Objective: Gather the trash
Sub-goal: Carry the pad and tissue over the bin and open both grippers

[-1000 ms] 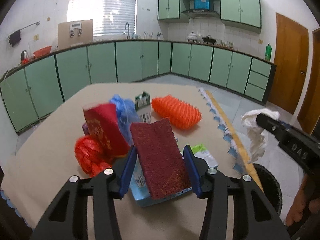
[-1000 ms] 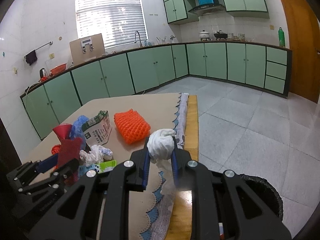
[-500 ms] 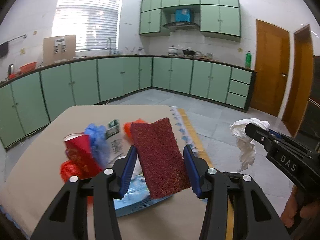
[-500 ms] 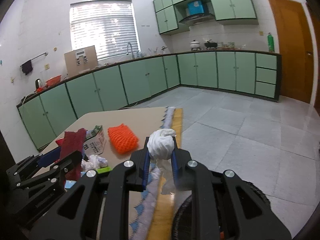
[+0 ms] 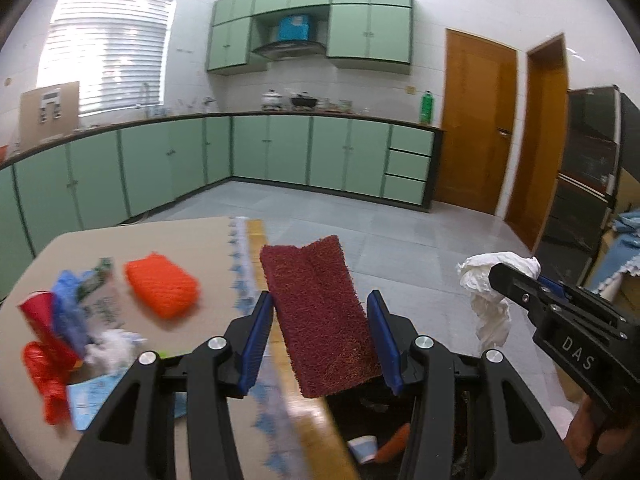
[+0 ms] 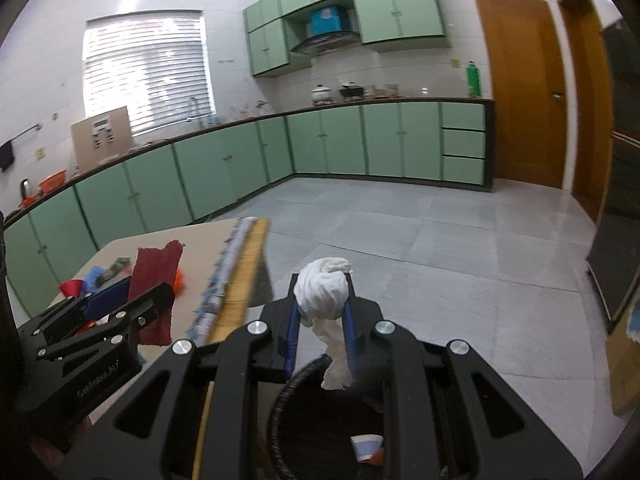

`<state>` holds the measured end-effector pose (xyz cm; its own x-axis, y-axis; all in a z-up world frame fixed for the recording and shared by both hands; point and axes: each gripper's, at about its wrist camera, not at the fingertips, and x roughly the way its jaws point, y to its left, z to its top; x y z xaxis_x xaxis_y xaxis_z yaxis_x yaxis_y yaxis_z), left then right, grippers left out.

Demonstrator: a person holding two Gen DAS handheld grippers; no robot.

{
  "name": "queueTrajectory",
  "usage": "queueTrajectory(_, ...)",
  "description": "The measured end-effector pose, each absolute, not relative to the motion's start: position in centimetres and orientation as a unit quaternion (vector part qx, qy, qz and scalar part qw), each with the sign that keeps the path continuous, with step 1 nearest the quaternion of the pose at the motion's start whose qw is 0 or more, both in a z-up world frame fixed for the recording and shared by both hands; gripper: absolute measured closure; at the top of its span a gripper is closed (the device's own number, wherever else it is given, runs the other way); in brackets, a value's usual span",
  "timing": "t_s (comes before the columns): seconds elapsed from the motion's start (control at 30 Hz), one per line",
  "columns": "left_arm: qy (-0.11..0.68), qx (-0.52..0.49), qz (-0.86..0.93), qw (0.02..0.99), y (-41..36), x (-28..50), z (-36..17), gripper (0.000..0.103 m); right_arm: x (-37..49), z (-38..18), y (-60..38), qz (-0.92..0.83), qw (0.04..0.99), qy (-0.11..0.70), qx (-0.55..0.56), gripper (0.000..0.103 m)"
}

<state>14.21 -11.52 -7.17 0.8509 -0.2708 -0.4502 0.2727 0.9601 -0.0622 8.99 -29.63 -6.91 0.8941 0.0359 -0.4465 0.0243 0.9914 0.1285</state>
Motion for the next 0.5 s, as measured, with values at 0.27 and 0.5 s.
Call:
queueTrajectory(0.27,0.252,0.011,-0.179,0.951,-16.4,15.2,-9.4,0.055,8.5,-9.8,-33.7,-0.043,0.964,0.249,0.079,0.085)
queueTrajectory(0.5,0.295,0.010,-0.193,0.936,-18.7,17.3,-12.0,0.054,9.3,-13.0,-35.9,-0.064,0.955,0.276,0.092,0.081)
